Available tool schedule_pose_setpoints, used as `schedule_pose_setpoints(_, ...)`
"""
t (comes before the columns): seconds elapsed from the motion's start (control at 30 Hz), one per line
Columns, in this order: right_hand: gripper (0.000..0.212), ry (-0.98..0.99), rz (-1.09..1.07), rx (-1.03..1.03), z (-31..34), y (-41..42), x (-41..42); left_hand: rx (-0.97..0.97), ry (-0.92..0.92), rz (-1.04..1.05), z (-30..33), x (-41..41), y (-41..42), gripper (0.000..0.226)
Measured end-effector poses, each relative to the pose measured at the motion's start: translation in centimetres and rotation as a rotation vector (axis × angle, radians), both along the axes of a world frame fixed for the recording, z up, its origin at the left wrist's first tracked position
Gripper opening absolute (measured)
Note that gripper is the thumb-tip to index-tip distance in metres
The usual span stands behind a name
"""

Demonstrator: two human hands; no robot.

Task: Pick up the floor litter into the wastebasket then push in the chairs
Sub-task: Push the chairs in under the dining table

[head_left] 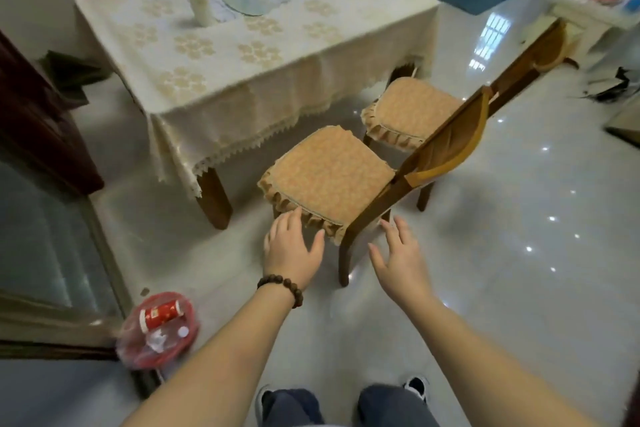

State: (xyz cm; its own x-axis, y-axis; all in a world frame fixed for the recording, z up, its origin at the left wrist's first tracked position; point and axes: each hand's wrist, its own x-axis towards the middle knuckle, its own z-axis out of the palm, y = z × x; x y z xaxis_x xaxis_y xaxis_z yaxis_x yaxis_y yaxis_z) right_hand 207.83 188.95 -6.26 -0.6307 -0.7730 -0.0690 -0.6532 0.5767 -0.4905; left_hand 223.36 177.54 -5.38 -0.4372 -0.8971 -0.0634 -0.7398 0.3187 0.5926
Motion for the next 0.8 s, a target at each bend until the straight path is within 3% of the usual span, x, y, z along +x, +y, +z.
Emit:
schedule_pose_setpoints(0.17, 0.056, 0.011, -0.04, -0.024, 0.5, 4.1, -7.3, -0.045, 0.009, -0.03, 1.7, -7.2, 2.1, 0.062)
schedule_pose_setpoints(0.43, 0.054, -0.039, 0.064, -0.114, 2.2, 9.6, -22.6, -0.157, 0.068, 0.139, 4.7, -19.3, 6.3, 0.058)
schedule_pose_setpoints(0.8, 0.053, 0.008, 0.303, -0.186, 5.8, 5.3, -35.7, -0.212, 0.017, 0.241, 5.5, -28.3, 10.0, 0.057)
